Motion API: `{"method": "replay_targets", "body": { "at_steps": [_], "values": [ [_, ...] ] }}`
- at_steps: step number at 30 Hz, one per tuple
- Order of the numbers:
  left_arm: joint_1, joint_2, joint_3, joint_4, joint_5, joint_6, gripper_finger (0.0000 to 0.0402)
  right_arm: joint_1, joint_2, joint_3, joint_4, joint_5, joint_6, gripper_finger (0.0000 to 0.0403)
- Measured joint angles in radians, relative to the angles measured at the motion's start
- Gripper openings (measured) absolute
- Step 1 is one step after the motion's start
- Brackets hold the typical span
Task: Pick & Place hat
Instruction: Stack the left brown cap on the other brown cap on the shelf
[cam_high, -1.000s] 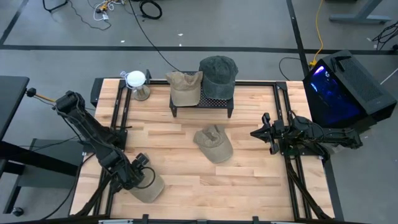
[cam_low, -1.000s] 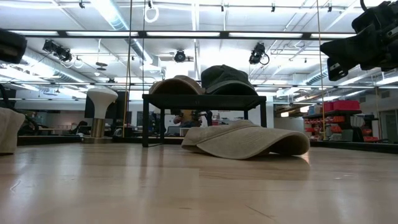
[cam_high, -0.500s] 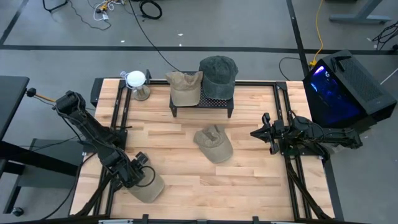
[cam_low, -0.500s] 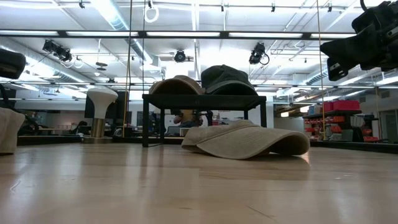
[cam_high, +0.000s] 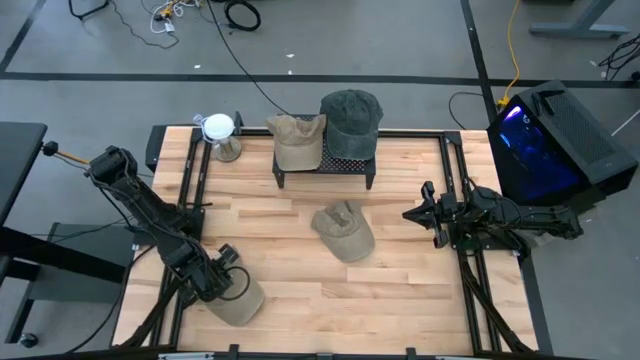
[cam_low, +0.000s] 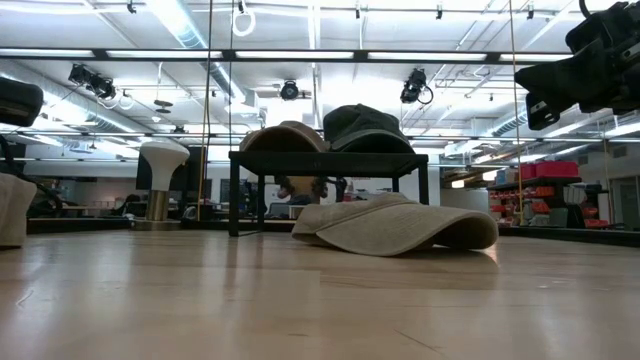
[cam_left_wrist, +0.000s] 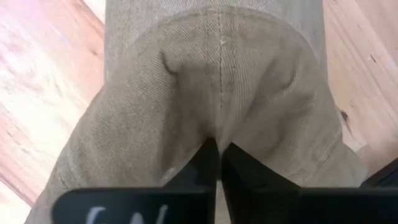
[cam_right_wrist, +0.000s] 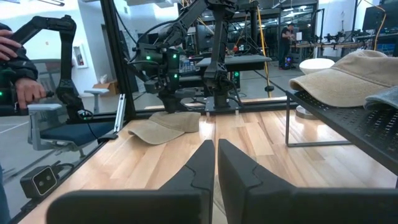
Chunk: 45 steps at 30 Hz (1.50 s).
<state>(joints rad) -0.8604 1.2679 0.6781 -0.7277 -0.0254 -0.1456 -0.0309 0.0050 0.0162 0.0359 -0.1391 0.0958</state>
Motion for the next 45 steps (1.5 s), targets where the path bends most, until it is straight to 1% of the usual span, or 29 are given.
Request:
{"method": "replay_targets", "body": {
  "at_steps": [2, 11, 19, 23, 29, 33, 39, 45],
  "values": [
    [0.000, 0.000, 0.000, 0.000, 0.000, 0.000, 0.0008, 0.000, 0.000, 0.000, 0.000, 0.000, 0.000, 0.0025],
    [0.000, 0.000, 0.009, 0.008, 0.001, -0.001, 0.0006, 0.000, 0.000, 0.000, 0.000, 0.000, 0.000, 0.0025],
    [0.000, 0.001, 0.087, -0.004, -0.005, 0.001, 0.0003, 0.000, 0.000, 0.000, 0.000, 0.000, 0.000, 0.0025],
    [0.000, 0.001, 0.144, -0.045, -0.020, 0.005, 0.0002, 0.000, 0.000, 0.000, 0.000, 0.000, 0.000, 0.0025],
    [0.006, 0.001, 0.259, -0.190, -0.064, 0.085, 0.0002, 0.000, 0.000, 0.000, 0.000, 0.000, 0.000, 0.0025],
    [0.032, 0.001, 0.328, -0.256, -0.069, 0.104, 0.0002, 0.000, 0.000, 0.000, 0.000, 0.000, 0.000, 0.0025],
    [0.075, 0.001, 0.435, -0.309, -0.127, 0.213, 0.0002, 0.000, 0.000, 0.000, 0.000, 0.000, 0.000, 0.0025],
    [0.153, 0.001, 0.531, -0.361, -0.174, 0.319, 0.0002, 0.000, 0.000, 0.000, 0.000, 0.000, 0.000, 0.0025]
  ]
}}
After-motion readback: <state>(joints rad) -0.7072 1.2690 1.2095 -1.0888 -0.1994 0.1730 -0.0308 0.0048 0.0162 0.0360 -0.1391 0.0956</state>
